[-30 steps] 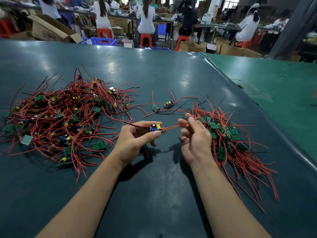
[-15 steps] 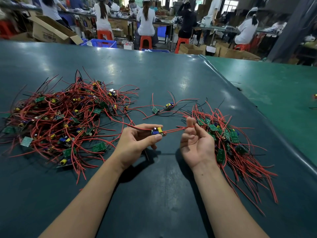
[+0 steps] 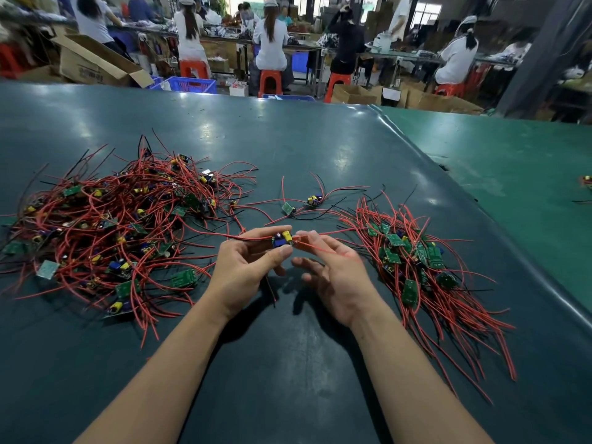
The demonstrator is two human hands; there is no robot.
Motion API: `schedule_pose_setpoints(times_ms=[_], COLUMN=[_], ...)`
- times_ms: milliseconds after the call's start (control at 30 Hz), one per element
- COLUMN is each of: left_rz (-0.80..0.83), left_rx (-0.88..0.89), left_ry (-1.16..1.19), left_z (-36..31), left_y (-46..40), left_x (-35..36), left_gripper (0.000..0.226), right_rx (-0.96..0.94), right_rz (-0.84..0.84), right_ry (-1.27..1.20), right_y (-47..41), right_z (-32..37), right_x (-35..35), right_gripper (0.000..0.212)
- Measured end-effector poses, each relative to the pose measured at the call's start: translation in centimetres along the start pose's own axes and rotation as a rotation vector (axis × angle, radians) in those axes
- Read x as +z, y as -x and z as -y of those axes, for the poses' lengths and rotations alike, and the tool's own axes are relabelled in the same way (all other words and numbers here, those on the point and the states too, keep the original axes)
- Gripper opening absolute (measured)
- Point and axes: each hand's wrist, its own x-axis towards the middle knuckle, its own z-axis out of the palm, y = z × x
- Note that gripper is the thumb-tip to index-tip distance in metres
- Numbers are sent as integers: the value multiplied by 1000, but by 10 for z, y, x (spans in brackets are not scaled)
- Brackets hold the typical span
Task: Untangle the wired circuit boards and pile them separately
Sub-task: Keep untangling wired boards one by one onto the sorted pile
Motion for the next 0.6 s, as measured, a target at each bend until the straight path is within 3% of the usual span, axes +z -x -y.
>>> schedule_pose_setpoints(times_ms=[100, 200, 400, 600], left_rz=[-63, -23, 25, 28], left_rx=[-13, -15, -26, -17], left_ry=[15, -7, -26, -16], left_z=[1, 1, 0, 1], left_y=[-2, 0, 1, 1], left_x=[0, 0, 0, 1], left_gripper=[30, 29, 26, 27], right_rx=[-7, -72, -219, -235], right_rz=[-13, 33, -101, -199], right_ry=[-45, 61, 164, 39], right_y=[0, 1, 2, -4], right_z=[3, -2, -8, -5], right_x=[-3, 0, 4, 2], right_gripper=[17, 18, 9, 13])
